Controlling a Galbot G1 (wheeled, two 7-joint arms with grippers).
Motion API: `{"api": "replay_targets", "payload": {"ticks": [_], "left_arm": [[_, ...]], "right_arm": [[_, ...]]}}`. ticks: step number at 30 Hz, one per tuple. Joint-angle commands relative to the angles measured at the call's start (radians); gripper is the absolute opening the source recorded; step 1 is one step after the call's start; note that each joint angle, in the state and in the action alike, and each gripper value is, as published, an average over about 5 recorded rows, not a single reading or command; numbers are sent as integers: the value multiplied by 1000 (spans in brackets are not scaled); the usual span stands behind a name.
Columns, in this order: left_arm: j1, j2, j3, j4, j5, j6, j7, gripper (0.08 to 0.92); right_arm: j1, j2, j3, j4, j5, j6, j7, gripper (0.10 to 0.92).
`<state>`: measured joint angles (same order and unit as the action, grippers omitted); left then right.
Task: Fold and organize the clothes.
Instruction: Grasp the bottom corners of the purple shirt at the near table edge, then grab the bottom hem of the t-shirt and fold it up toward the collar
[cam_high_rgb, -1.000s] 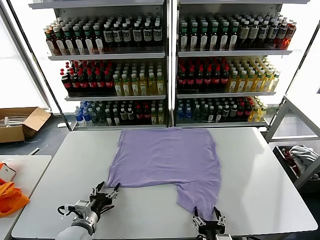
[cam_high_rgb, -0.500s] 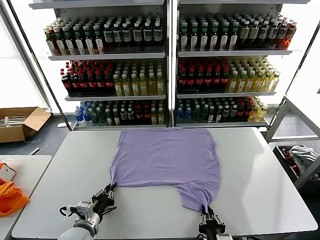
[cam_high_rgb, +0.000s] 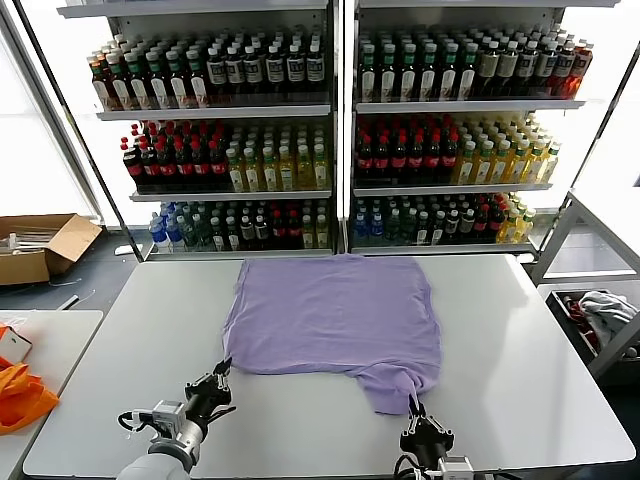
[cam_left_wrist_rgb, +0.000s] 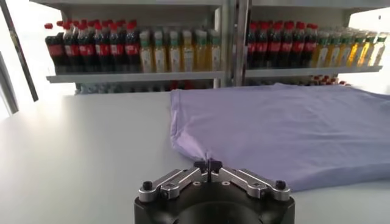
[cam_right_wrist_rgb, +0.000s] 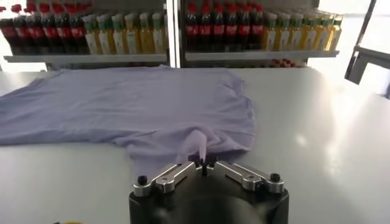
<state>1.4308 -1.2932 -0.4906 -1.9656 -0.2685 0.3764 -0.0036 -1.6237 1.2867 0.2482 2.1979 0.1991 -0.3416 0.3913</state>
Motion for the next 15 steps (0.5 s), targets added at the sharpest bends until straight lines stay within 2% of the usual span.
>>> {"api": "replay_targets", "payload": {"ticks": [1, 8, 15], "left_arm": [[-16, -1, -2, -22, -1, -23, 7, 84], [-75, -3, 3, 23, -22, -52, 7, 84], [-193, -3, 30, 93, -51, -61, -5, 84]], "right_arm": [[64, 14, 13, 21, -40, 17, -30, 114], [180, 45, 52, -51, -39, 7, -54, 114], [323, 40, 76, -125, -26, -37, -85, 114]]}}
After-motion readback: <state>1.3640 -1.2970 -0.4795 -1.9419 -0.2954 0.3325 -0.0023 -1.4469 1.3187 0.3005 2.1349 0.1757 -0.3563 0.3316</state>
